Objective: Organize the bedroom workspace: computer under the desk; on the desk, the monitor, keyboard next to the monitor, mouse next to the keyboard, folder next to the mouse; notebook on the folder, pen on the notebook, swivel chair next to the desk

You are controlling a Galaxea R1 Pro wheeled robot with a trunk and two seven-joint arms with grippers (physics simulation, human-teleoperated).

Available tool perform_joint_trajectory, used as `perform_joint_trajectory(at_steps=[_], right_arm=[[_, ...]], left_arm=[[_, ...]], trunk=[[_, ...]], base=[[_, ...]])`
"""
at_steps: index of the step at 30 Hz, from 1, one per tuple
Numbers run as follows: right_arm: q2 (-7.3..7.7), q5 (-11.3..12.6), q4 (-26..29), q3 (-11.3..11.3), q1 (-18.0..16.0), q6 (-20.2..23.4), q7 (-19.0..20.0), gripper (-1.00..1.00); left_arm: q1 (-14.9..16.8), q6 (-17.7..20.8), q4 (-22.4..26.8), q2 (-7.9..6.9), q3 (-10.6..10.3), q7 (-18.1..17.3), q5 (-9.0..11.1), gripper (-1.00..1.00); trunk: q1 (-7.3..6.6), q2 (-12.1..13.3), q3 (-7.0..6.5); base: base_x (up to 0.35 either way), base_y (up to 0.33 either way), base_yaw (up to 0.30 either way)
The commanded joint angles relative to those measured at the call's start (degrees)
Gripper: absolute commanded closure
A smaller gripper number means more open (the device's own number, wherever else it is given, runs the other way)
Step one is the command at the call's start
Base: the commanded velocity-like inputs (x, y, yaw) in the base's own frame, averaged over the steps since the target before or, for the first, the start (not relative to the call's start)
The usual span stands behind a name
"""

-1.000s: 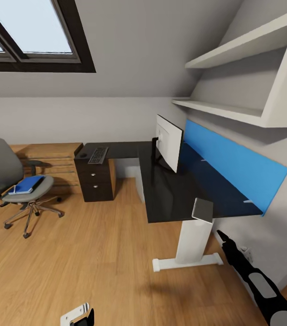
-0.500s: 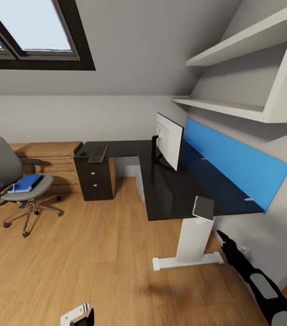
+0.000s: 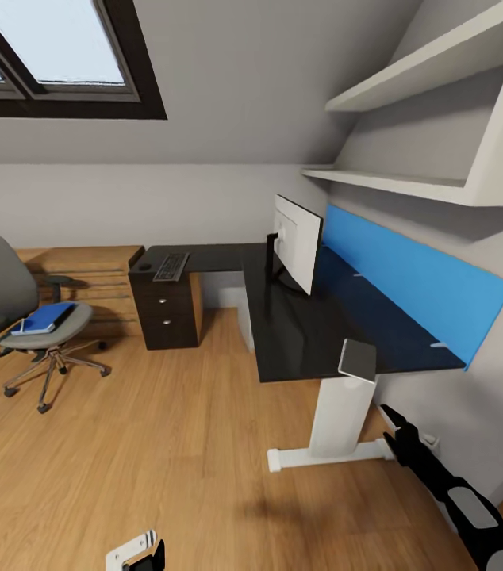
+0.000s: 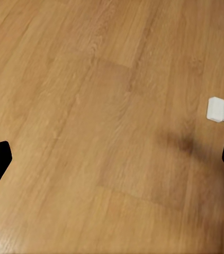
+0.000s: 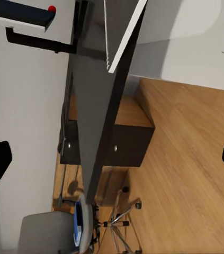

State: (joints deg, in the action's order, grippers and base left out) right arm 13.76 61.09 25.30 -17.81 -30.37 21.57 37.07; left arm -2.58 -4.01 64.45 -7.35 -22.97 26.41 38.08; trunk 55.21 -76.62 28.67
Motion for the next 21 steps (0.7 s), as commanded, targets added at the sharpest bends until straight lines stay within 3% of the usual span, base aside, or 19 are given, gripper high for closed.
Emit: perform_joint_trajectory(at_steps=[1,13,21], right_arm=[[0.04,0.51,0.15,-0.12,-0.04,0.59,0.26,-1.0],[0.13,0.37,1.19,0.05,-0.04,0.59,1.27,-1.0],[0.0,0.22,1.06,0.27,-0.04,-0.11,0.95,-1.0]], left_arm=[[0.03,-0.44,0.06,-0.08,-0.24,0.31,0.59,-1.0],[0.03,-0.47,-0.02,-0.04,-0.15,0.4,0.67,-1.0],[0.03,-0.34,-1.23,-0.11,-0.15,0.33,0.59,-1.0]], trunk=[[0.23,-0.45,0.23],[2.86,-5.26,2.38],[2.86,-5.26,2.38]], base=[[0.0,0.0,0.0],[0.0,0.0,0.0],[0.0,0.0,0.0]])
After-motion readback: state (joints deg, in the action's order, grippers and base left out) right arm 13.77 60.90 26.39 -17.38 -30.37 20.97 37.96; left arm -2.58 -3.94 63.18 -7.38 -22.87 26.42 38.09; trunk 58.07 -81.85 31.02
